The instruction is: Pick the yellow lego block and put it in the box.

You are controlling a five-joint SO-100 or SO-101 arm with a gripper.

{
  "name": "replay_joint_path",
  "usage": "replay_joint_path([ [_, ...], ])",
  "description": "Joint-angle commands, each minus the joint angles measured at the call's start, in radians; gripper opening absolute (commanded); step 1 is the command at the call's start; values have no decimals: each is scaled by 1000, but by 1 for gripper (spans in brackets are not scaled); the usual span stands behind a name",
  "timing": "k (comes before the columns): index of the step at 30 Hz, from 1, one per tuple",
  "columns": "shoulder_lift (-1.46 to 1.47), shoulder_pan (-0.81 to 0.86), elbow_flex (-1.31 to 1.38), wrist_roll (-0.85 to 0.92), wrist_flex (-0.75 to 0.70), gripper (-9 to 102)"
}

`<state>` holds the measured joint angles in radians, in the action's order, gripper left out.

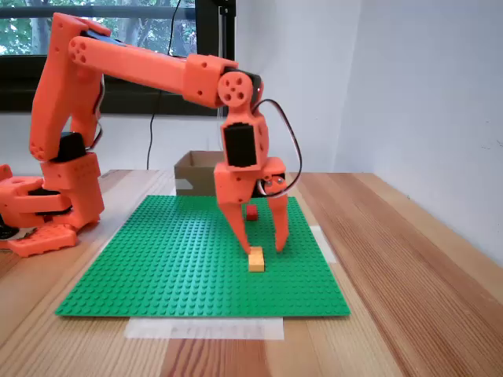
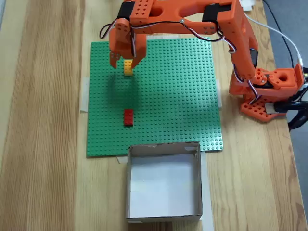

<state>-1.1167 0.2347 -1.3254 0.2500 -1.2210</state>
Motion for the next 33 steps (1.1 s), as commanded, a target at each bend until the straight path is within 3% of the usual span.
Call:
replay_joint_path([
  [1, -5, -8, -8, -6, 17, 19],
  [33, -2, 2, -46, -15, 75, 19],
])
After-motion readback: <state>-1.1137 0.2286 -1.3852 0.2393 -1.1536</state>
